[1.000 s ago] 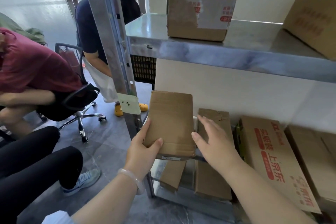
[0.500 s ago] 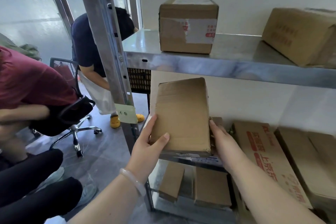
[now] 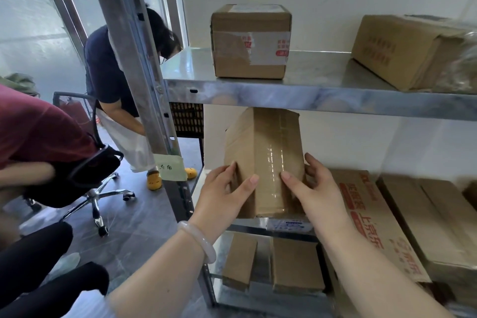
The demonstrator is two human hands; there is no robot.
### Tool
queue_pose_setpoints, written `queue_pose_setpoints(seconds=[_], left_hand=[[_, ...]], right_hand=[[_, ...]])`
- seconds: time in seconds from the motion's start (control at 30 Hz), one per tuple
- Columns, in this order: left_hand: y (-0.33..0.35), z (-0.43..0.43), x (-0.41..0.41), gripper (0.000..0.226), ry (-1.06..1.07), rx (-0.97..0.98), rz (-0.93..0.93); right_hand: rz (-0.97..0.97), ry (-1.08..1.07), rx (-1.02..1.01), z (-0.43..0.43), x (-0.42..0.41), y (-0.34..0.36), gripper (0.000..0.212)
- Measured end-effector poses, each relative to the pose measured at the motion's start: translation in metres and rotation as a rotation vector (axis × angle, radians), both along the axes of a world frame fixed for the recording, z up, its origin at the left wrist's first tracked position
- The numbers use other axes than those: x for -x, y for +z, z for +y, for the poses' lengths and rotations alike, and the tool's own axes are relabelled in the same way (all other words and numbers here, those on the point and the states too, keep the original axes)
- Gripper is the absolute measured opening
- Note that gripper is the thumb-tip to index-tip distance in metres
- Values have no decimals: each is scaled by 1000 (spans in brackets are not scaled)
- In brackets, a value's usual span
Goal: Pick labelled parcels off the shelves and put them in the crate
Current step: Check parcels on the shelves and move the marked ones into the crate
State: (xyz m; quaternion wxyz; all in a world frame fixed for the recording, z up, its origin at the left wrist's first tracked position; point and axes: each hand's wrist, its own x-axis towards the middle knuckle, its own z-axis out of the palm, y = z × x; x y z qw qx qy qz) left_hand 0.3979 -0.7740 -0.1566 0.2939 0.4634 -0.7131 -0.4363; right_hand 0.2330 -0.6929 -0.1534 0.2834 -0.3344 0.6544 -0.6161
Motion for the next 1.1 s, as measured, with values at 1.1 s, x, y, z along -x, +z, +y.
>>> queue_pose_setpoints(seconds=[1.1], left_hand=[[2,8,-8,66,-198,-266,516]], right_hand=[[232,75,-115,32,-6,9,74]])
